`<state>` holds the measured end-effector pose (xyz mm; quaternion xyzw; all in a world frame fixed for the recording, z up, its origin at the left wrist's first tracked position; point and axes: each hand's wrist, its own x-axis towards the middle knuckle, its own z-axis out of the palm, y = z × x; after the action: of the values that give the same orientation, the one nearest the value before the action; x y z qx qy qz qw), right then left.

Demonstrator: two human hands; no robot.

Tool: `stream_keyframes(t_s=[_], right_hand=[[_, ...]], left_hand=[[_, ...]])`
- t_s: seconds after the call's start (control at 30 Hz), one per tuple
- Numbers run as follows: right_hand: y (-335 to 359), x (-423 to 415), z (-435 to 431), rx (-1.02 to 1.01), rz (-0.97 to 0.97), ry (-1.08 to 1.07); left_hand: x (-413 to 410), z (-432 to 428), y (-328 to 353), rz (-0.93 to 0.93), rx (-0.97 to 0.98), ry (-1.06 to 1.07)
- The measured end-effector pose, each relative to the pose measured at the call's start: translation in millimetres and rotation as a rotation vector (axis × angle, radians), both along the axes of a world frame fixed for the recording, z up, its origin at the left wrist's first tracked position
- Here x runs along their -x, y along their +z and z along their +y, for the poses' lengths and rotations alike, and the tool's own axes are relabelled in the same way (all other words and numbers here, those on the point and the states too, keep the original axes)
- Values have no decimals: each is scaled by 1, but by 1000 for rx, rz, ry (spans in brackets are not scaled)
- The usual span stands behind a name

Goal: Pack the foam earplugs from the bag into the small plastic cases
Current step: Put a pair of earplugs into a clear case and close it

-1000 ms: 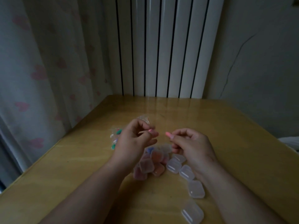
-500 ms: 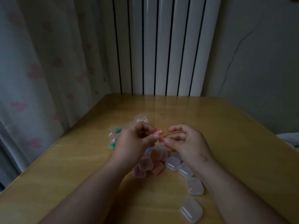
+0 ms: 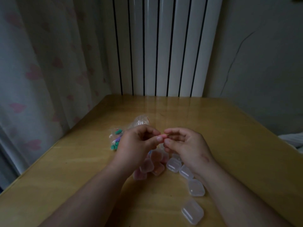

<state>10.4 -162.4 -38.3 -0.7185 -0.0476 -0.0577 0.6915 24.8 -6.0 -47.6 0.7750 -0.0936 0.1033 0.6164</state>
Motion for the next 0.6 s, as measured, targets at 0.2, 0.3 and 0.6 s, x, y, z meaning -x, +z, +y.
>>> stream_keyframes(t_s=[0.2, 0.3, 0.6], right_hand=[[-2, -1, 0, 47, 2, -20], [2, -4, -6, 79, 11, -69], [-3, -19, -27, 206, -32, -215]], left_hand=[[1, -2, -1, -19, -106, 48], [6, -3, 3, -157, -310, 137], [30, -26, -1, -400, -736, -476]])
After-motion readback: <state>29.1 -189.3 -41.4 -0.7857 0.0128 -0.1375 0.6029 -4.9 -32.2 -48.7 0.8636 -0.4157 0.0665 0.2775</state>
